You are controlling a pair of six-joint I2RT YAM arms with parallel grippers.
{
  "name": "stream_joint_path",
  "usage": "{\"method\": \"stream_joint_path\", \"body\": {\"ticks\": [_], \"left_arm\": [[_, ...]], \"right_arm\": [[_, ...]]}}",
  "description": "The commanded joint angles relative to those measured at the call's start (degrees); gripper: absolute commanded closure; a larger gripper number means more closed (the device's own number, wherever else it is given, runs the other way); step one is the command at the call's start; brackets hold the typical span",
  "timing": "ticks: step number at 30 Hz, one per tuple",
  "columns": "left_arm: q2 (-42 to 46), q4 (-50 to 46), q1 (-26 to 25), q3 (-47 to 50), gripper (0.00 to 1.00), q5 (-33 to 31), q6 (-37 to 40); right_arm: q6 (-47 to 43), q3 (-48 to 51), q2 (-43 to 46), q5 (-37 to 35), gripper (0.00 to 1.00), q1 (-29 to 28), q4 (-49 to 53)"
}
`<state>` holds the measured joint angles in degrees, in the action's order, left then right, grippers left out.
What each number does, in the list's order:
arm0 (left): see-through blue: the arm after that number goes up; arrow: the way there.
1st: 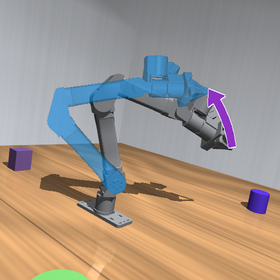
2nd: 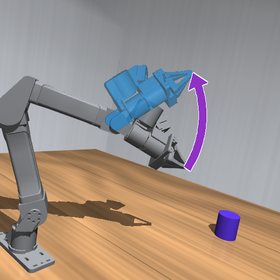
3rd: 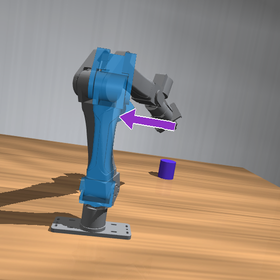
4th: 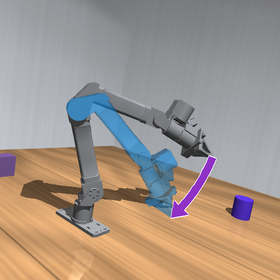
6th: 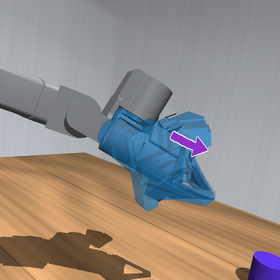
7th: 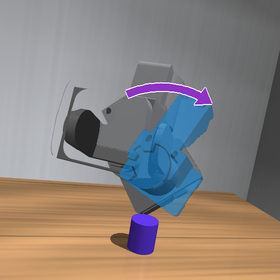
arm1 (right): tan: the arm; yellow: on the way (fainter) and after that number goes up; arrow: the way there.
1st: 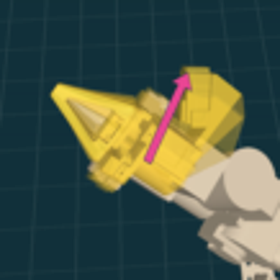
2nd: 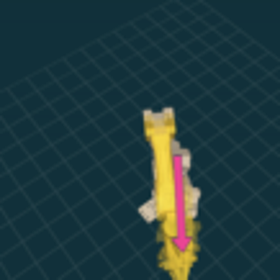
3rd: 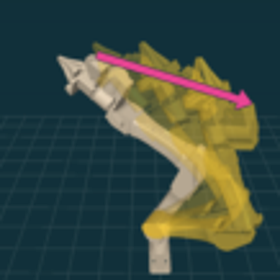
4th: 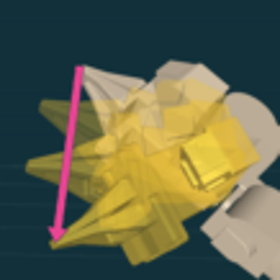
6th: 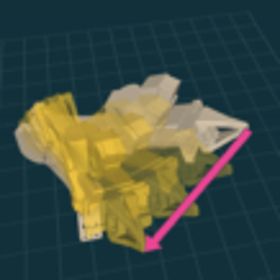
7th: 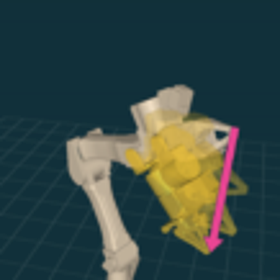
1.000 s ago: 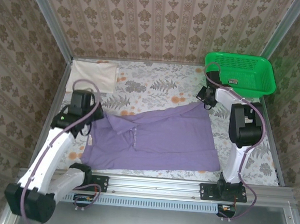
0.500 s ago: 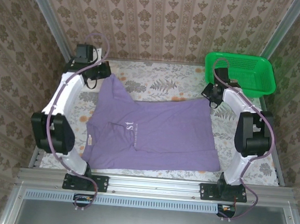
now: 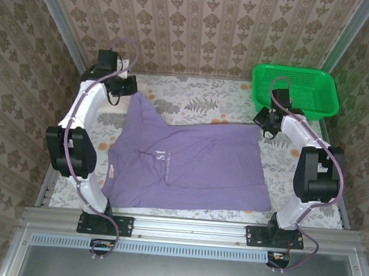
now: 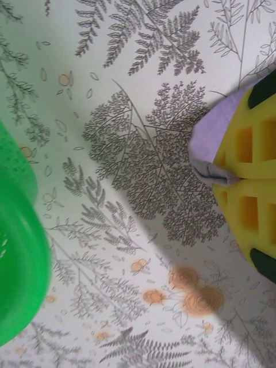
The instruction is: Fold and stack the t-shirts
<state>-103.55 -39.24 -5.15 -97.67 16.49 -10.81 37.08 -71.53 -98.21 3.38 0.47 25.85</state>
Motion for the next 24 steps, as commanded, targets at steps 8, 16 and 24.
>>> {"method": "stream_joint_path", "body": {"ticks": [8,16,24], "left_arm": [[-0.7,-0.8,1.3,-3.9,1.00,-5.2,3.7],[1.4,-0.1,1.6,-1.2,1.00,-8.0,5.6],[2.0,-1.0,1.5,-1.3,1.00,-3.6,3.6]], "right_arm": [[-4.2,-10.7,-8.3,5.2,1.00,0.7,0.6],[-4.6,-12.0,-11.7,6.0,1.00,0.5,0.6],[-6.0,-12.2,-11.6,6.7,1.00,0.5,1.4]]}}
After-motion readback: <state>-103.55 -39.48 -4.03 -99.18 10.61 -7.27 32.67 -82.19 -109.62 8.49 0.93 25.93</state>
